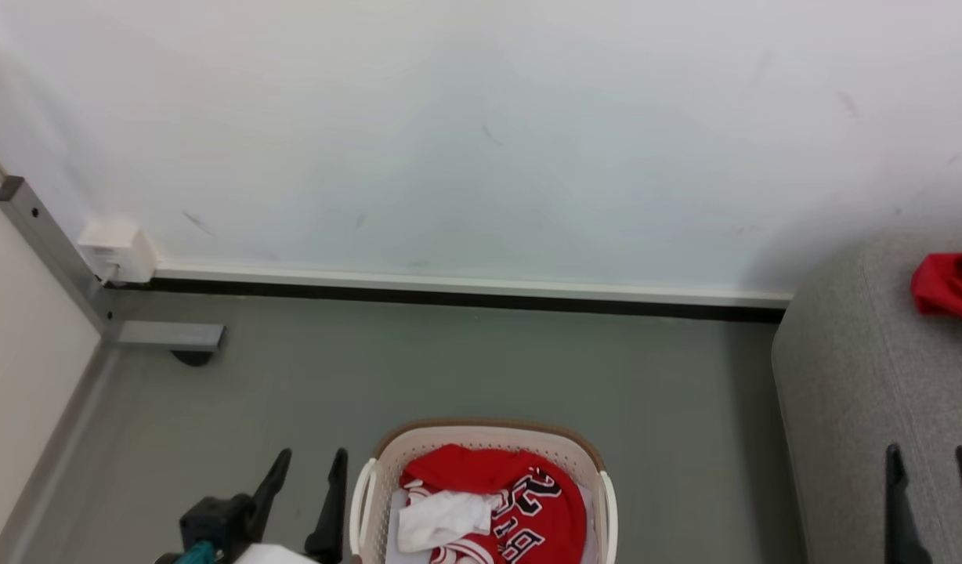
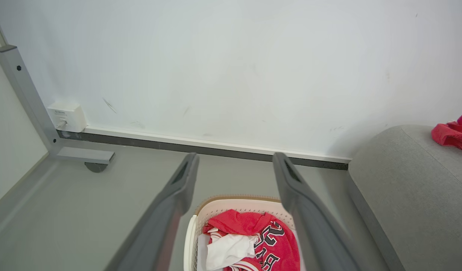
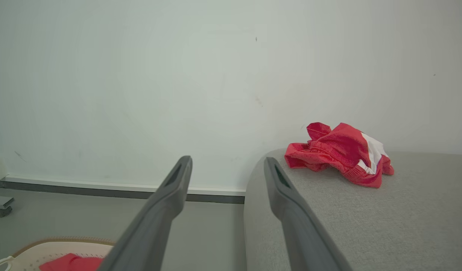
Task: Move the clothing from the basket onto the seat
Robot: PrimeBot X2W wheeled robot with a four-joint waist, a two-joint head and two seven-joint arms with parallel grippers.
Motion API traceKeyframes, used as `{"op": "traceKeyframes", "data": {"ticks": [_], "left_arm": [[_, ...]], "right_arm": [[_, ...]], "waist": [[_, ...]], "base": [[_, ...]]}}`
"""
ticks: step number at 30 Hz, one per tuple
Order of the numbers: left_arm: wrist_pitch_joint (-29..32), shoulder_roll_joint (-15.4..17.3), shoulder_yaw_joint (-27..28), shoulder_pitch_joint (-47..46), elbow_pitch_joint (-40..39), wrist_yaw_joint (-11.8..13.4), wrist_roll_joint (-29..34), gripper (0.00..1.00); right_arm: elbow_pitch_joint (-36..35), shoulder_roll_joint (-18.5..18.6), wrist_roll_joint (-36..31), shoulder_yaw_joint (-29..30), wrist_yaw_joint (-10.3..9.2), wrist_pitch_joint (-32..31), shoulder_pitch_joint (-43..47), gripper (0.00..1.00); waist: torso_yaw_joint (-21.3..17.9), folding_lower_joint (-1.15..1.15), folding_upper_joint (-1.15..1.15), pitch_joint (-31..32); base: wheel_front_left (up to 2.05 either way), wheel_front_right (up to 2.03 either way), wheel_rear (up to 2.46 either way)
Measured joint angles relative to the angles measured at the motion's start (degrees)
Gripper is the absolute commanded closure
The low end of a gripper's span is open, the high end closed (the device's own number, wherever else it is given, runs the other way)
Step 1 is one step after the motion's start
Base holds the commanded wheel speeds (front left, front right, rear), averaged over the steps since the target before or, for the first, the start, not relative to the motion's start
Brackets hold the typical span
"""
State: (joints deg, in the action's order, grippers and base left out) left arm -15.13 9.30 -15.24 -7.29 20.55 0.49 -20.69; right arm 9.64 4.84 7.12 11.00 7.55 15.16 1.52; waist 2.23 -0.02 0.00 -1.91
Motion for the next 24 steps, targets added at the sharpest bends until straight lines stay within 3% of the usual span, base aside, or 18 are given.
{"op": "traceKeyframes", "data": {"ticks": [9, 24], "left_arm": [[0.0, -2.5, 5.2, 4.3, -0.6, -1.3, 3.7, 0.00], [0.0, -4.6, 8.5, 5.0, 1.0, -4.8, 7.2, 0.00]], "right_arm": [[1.0, -1.6, 2.7, -5.7, 0.00, 0.0, 3.6, 0.00], [3.1, -1.9, 4.0, -7.5, 0.00, 0.0, 3.7, 0.00]], "waist": [[0.8, 0.01, 0.00, 3.4], [0.2, 0.02, 0.00, 4.6]], "base": [[0.00, 0.00, 0.00], [0.00, 0.00, 0.00]]}}
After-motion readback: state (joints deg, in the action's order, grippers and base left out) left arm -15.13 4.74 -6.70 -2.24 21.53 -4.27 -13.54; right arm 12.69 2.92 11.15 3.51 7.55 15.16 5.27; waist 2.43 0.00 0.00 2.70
